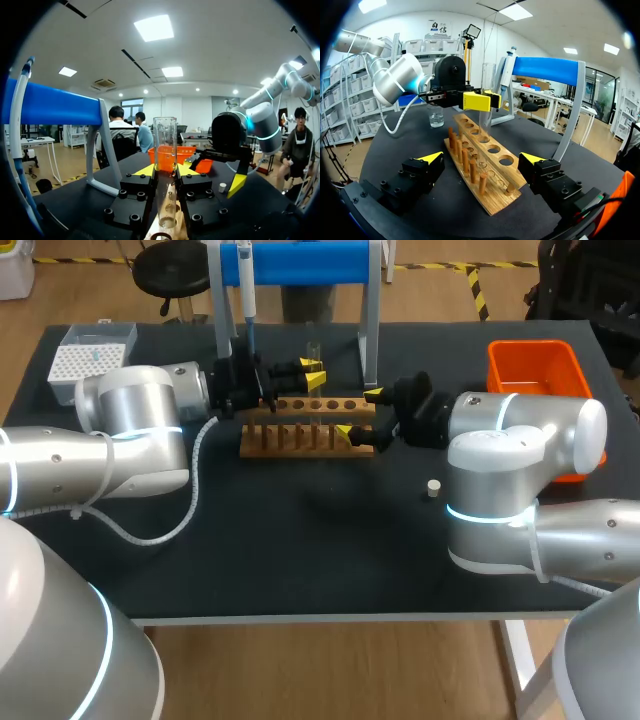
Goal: Invert the test tube, pick up the pipette, mount the tip to pipette, aspirate from beaker and dispense into the tube, eject the tip, return the pipette, and cap with the stopper.
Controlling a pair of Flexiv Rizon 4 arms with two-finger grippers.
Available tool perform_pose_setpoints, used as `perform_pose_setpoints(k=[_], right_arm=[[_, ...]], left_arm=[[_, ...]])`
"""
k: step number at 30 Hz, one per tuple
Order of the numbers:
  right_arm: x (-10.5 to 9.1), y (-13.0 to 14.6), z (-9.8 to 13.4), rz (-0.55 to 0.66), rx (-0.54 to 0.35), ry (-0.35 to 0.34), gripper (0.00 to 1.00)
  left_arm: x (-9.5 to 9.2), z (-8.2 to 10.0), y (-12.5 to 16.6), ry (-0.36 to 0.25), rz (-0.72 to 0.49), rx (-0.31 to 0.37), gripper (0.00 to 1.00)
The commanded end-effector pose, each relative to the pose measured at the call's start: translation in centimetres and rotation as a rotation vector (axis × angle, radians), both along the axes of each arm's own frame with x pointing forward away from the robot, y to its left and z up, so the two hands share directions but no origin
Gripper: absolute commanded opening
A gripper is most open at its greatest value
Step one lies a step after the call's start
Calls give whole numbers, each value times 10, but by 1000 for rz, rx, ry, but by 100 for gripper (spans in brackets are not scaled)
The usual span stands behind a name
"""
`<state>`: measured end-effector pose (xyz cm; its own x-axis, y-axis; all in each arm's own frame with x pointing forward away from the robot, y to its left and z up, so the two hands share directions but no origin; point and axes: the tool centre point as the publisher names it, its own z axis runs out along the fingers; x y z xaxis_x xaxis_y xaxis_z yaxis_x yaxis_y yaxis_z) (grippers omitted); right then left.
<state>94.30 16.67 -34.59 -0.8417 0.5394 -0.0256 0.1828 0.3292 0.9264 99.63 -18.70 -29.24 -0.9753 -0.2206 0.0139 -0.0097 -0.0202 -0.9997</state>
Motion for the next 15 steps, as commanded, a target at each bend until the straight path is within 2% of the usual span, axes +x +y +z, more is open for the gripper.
perform_pose_setpoints(k=[1,8,9,10,11,15], right_arm=[[-1,0,0,-3,1,-2,100],[-1,0,0,-3,1,-2,100],[-1,0,0,-3,1,-2,100],[-1,0,0,-3,1,-2,100],[-1,0,0,-3,1,-2,100],[-1,0,0,-3,1,-2,100]], left_arm=[[2,-3,-1,-5,-3,-3,0],[1,-6,-1,-6,-7,8,0],[0,-6,-1,-7,-8,6,21],[0,-6,-2,-7,-8,7,86],[-1,-5,-2,-7,-9,11,100],[-4,0,1,-4,-9,22,100]])
